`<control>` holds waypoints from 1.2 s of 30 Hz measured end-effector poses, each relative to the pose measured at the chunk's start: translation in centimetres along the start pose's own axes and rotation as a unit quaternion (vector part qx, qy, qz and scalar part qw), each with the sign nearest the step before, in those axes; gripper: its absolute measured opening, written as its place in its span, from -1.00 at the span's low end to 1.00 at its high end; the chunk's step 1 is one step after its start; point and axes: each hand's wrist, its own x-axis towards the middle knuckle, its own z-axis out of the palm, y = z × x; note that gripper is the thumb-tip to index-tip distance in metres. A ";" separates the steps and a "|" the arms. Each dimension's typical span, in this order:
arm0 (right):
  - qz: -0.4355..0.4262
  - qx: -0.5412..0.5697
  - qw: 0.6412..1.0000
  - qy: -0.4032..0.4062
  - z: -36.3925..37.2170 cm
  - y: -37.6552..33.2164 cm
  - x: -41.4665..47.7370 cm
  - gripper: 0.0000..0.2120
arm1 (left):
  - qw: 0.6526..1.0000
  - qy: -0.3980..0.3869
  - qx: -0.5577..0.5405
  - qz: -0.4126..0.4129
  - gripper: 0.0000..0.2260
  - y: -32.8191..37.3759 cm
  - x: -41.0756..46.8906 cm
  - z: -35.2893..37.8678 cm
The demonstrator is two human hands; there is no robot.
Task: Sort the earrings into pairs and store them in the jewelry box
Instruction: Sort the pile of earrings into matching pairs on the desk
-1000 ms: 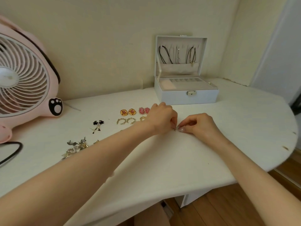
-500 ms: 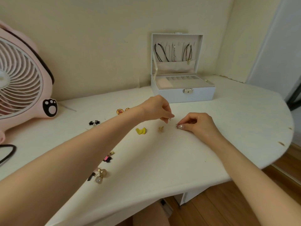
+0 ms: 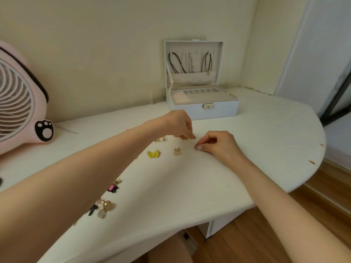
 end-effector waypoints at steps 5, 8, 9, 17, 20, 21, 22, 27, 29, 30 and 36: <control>0.005 -0.002 1.000 -0.001 0.0 -0.1 0.0 -0.94 | 0.990 -0.081 0.117 0.013 -0.80 0.5 0.3 -0.3; 0.005 -0.007 1.000 -0.001 0.0 -0.1 0.0 -0.91 | 0.976 -0.125 0.175 0.023 -0.77 1.1 0.6 0.1; 0.005 -0.008 1.000 0.000 0.0 -0.1 0.0 -0.89 | 0.973 -0.134 0.188 0.023 -0.77 1.2 0.9 0.3; -0.002 -0.014 1.000 0.004 0.0 0.1 0.1 -0.88 | 0.948 -0.196 0.251 0.003 -0.77 1.6 2.5 0.6; -0.008 -0.016 1.000 0.005 0.0 0.1 0.1 -0.90 | 0.947 -0.183 0.264 -0.008 -0.73 1.6 2.6 0.5; -0.009 -0.016 1.000 0.006 0.0 0.1 0.1 -0.91 | 0.948 -0.178 0.265 -0.009 -0.71 1.6 2.6 0.5; -0.011 -0.015 1.000 0.005 0.0 0.1 0.2 -0.91 | 0.949 -0.172 0.264 -0.008 -0.70 1.5 2.7 0.5; -0.026 -0.029 0.999 0.001 0.2 0.3 0.4 -0.90 | 0.960 -0.150 0.238 0.013 -0.76 0.9 2.7 0.7; -0.032 -0.040 0.999 -0.004 0.3 0.4 0.5 -0.91 | 0.962 -0.143 0.232 0.015 -0.77 0.6 2.6 0.4; -0.035 -0.045 0.998 -0.005 0.3 0.4 0.5 -0.92 | 0.963 -0.138 0.229 0.014 -0.76 0.5 2.5 0.1; -0.048 -0.049 0.998 -0.017 0.4 0.1 0.3 -0.90 | 0.963 -0.156 0.217 0.009 -0.71 -0.4 0.8 -1.1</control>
